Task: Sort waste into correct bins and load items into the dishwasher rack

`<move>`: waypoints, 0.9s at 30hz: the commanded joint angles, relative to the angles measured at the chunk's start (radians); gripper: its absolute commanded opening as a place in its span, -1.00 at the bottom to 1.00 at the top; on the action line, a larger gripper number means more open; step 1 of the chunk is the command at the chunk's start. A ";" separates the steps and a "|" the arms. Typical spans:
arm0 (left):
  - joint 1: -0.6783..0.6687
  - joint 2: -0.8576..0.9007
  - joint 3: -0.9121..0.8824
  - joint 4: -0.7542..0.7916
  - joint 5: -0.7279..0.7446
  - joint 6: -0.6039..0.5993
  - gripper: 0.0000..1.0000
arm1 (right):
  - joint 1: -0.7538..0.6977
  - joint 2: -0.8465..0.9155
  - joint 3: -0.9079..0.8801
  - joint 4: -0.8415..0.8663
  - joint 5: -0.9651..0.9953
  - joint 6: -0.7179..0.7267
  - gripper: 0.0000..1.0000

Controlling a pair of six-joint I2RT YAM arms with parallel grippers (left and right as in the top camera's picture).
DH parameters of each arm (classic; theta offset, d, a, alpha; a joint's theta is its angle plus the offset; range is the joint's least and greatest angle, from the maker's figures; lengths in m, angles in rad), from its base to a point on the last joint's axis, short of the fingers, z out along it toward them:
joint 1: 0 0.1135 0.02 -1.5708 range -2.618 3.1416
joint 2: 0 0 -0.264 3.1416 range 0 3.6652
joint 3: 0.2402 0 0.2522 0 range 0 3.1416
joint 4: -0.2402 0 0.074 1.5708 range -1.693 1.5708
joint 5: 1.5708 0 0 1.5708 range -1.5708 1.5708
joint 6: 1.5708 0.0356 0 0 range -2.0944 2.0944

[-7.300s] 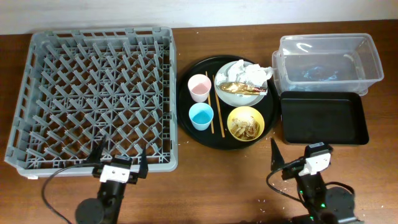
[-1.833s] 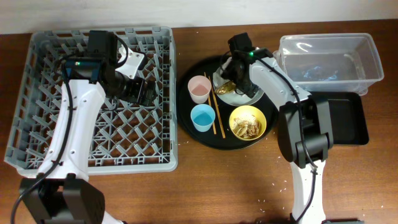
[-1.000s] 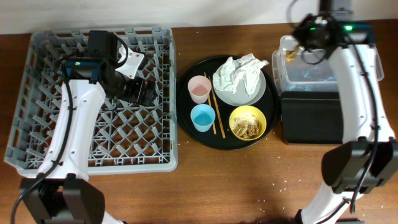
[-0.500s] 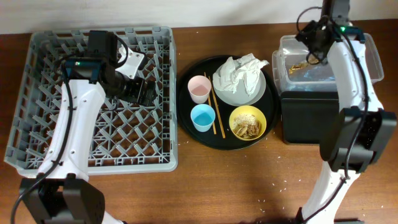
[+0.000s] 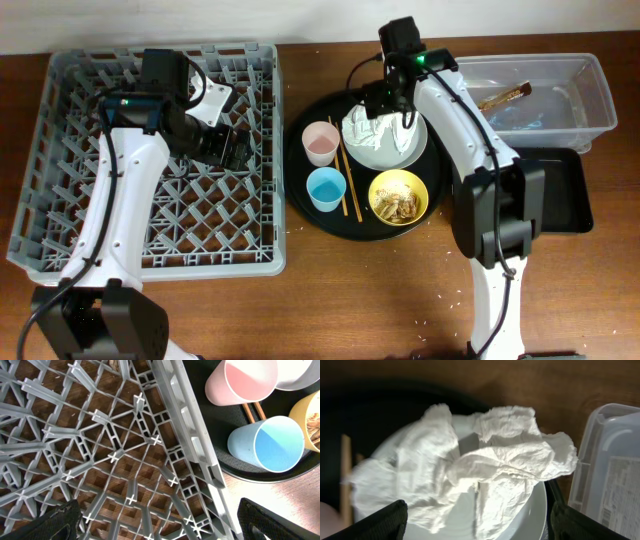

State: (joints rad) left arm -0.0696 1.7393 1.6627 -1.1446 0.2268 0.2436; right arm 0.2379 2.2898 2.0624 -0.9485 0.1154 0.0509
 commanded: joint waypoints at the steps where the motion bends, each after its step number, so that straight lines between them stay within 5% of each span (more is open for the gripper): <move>1: 0.006 -0.019 0.014 -0.001 0.013 0.005 0.99 | -0.002 0.058 0.004 -0.014 -0.034 -0.107 0.83; 11: 0.006 -0.019 0.014 -0.001 0.013 0.005 0.99 | -0.003 0.179 0.002 0.071 -0.131 0.006 0.62; 12: 0.006 -0.019 0.014 -0.001 0.013 0.005 0.99 | -0.003 0.180 0.002 0.070 -0.131 0.011 0.46; 16: 0.006 -0.019 0.014 -0.001 0.013 0.005 0.99 | -0.003 0.182 0.002 0.034 -0.135 0.021 -0.92; 23: 0.006 -0.019 0.014 -0.001 0.013 0.005 0.99 | -0.021 0.004 0.133 -0.093 -0.149 0.069 -0.92; 27: 0.006 -0.019 0.014 -0.001 0.013 0.005 0.99 | -0.144 -0.143 0.228 -0.190 -0.081 0.251 -0.92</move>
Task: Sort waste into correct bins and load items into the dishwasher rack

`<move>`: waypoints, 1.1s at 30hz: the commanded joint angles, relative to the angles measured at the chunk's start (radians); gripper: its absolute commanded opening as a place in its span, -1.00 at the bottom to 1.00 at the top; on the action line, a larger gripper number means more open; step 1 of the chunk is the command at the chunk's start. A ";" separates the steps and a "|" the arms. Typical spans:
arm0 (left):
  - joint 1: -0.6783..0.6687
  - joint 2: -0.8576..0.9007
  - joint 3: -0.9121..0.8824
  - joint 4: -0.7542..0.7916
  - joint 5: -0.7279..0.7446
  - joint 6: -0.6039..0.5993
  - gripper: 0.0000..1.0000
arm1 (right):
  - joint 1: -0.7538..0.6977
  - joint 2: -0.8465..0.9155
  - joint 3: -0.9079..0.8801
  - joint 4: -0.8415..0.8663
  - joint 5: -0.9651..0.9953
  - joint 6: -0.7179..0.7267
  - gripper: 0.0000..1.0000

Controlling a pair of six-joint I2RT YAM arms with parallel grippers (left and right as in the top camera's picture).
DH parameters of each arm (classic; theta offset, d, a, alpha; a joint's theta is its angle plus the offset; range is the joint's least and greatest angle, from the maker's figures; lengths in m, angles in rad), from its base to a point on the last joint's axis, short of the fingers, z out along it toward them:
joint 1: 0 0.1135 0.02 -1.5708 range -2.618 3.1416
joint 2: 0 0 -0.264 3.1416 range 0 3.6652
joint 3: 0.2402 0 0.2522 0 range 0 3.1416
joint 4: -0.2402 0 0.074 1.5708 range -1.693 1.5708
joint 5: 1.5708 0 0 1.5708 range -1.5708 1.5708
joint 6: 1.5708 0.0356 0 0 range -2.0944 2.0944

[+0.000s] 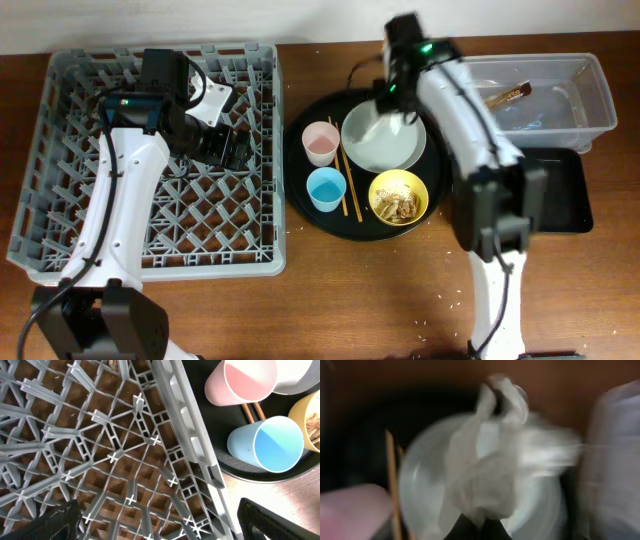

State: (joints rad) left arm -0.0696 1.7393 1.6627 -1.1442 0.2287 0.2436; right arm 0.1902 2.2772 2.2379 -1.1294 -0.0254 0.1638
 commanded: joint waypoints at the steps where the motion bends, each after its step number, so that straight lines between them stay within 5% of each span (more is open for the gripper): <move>1: 0.006 -0.019 0.014 -0.001 0.011 0.005 0.99 | -0.135 -0.139 0.052 -0.011 0.085 0.190 -0.92; 4: 0.006 -0.019 0.014 -0.001 0.011 0.005 0.99 | -0.265 -0.117 0.036 -0.015 0.154 0.371 -0.92; 9: 0.006 -0.019 0.014 -0.001 0.011 0.005 0.99 | -0.351 -0.045 -0.024 0.053 0.154 0.376 -0.86; 12: 0.006 -0.019 0.014 -0.001 0.011 0.005 0.99 | -0.354 -0.032 -0.024 0.055 0.084 0.290 0.73; 13: 0.006 -0.019 0.014 -0.001 0.011 0.005 0.99 | -0.354 -0.041 -0.022 0.042 0.058 0.263 0.90; 20: 0.006 -0.019 0.014 -0.001 0.011 0.005 0.99 | -0.286 -0.332 -0.020 -0.116 -0.070 0.148 0.90; 25: 0.006 -0.019 0.014 -0.001 0.011 0.005 0.99 | -0.016 -0.409 -0.053 -0.401 -0.069 0.154 0.78; 29: 0.006 -0.019 0.014 -0.001 0.011 0.005 0.99 | 0.126 -0.404 -0.256 -0.325 -0.064 0.288 0.68; 33: 0.006 -0.019 0.014 -0.001 0.011 0.005 0.99 | 0.204 -0.404 -0.588 -0.040 -0.065 0.485 0.29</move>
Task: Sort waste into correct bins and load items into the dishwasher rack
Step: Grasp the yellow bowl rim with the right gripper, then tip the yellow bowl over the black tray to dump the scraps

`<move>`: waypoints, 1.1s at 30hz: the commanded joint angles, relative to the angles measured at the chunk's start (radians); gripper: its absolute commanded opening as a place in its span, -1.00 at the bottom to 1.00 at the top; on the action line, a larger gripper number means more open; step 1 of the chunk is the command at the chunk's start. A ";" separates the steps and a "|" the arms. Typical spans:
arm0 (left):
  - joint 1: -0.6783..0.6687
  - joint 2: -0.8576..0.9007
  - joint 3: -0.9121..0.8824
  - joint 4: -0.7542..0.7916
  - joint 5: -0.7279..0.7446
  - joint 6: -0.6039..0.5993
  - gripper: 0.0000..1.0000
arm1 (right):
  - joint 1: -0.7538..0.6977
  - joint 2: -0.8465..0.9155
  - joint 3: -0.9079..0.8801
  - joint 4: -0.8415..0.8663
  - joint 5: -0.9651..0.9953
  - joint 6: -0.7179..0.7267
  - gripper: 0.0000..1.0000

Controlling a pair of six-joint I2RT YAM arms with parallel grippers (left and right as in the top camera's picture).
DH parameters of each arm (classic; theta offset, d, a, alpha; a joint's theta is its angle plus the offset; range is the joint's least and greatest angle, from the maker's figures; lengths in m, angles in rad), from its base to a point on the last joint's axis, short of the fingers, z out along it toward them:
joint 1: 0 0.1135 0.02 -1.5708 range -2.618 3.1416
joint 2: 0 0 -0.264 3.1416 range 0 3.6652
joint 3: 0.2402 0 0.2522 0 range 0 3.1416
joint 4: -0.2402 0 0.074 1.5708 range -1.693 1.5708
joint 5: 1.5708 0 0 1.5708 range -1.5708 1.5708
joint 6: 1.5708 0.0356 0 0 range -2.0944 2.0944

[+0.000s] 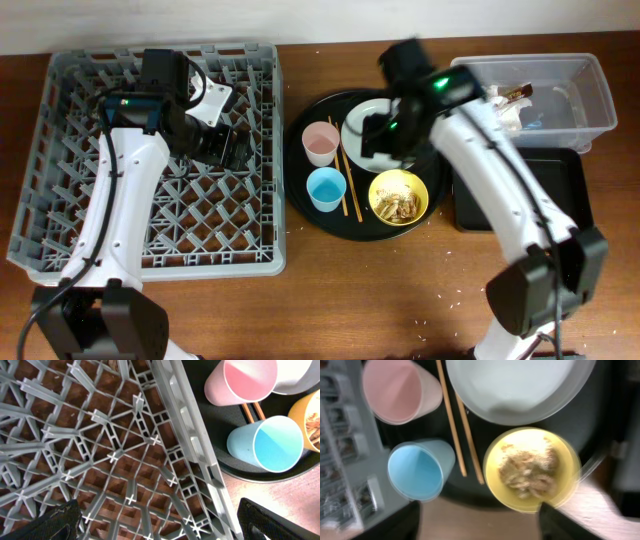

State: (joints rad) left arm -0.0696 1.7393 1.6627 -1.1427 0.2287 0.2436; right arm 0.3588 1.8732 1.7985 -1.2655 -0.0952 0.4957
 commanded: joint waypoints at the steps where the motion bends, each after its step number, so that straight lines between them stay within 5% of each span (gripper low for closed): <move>1: 0.006 -0.019 0.014 -0.003 0.011 0.005 0.99 | 0.048 0.000 -0.226 0.172 0.005 0.186 0.19; 5: 0.006 -0.019 0.014 -0.003 0.011 0.005 0.99 | 0.082 0.001 -0.465 0.426 0.004 0.243 -0.09; 11: 0.006 -0.019 0.014 -0.003 0.011 0.005 0.99 | 0.081 0.002 -0.547 0.512 0.053 0.242 -0.37; 14: 0.006 -0.019 0.014 -0.003 0.011 0.005 0.99 | 0.081 0.001 -0.547 0.513 0.053 0.242 -0.92; 28: 0.006 -0.019 0.014 -0.003 0.011 0.005 0.99 | -0.027 -0.340 -0.356 0.153 0.058 0.165 -0.92; 33: 0.006 -0.019 0.014 -0.003 0.011 0.005 0.99 | -0.092 -0.394 -0.357 0.064 0.058 -0.021 -0.92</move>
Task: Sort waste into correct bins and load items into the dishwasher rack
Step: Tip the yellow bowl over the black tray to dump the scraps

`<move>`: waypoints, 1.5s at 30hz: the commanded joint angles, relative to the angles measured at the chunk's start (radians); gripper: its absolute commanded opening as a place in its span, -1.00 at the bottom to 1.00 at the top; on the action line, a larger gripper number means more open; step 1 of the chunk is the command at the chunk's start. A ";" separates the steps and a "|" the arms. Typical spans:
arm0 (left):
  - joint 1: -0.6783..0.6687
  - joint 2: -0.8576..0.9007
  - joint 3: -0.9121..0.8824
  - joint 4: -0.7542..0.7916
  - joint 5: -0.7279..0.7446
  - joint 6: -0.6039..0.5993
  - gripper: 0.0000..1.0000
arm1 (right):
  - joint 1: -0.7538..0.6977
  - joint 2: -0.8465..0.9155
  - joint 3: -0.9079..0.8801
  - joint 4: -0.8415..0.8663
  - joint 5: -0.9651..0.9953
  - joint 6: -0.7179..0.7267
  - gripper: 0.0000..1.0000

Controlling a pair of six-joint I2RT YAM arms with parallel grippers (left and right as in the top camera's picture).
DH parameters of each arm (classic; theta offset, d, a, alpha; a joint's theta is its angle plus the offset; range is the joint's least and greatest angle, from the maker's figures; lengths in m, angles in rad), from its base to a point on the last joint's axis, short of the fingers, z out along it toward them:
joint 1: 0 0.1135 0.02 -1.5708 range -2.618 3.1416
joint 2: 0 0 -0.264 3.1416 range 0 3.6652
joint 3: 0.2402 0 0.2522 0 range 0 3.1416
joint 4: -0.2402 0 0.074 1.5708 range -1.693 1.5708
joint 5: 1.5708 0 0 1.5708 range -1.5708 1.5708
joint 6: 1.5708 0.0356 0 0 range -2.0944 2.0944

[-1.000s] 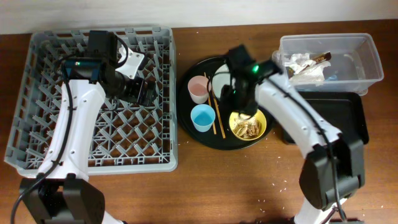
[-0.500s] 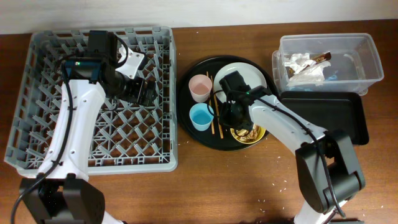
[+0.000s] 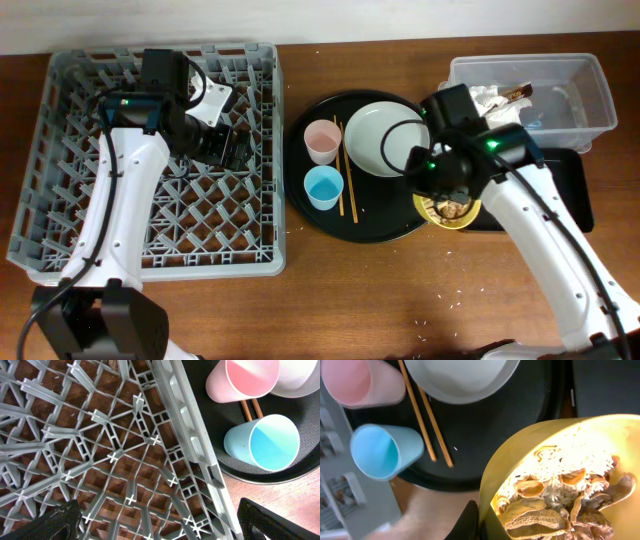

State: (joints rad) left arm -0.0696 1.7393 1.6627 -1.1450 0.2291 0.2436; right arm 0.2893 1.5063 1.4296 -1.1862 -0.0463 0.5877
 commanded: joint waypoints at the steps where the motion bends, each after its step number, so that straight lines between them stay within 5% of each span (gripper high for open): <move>1: 0.006 -0.019 0.014 0.000 0.011 0.005 0.99 | -0.033 -0.027 0.008 -0.019 0.009 -0.130 -0.92; 9: 0.006 -0.019 0.014 0.000 0.011 0.005 0.99 | -0.206 -0.027 0.008 -0.028 -0.142 -0.362 -0.92; 17: 0.006 -0.019 0.014 0.000 0.011 0.005 0.99 | -0.678 -0.024 -0.110 0.088 -0.798 -0.859 -0.82; 22: 0.006 -0.019 0.014 0.000 0.011 0.005 0.99 | -0.829 0.048 -0.130 0.108 -0.959 -1.065 -0.79; 30: 0.006 -0.019 0.014 0.000 0.011 0.005 0.99 | -0.835 0.216 -0.130 0.186 -1.035 -1.070 -0.70; 33: 0.006 -0.019 0.014 0.000 0.011 0.005 0.99 | -0.835 0.216 -0.130 0.208 -1.028 -1.030 -0.51; 38: 0.006 -0.019 0.014 0.000 0.011 0.005 0.99 | -0.773 0.215 -0.128 0.264 -0.720 -0.780 -0.33; 45: 0.006 -0.019 0.014 0.000 0.011 0.005 0.99 | -0.517 0.211 -0.126 0.263 -0.169 -0.626 -0.25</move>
State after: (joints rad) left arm -0.0696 1.7393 1.6627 -1.1446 0.2291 0.2436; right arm -0.3145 1.7226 1.3048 -0.9184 -0.5003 -0.1112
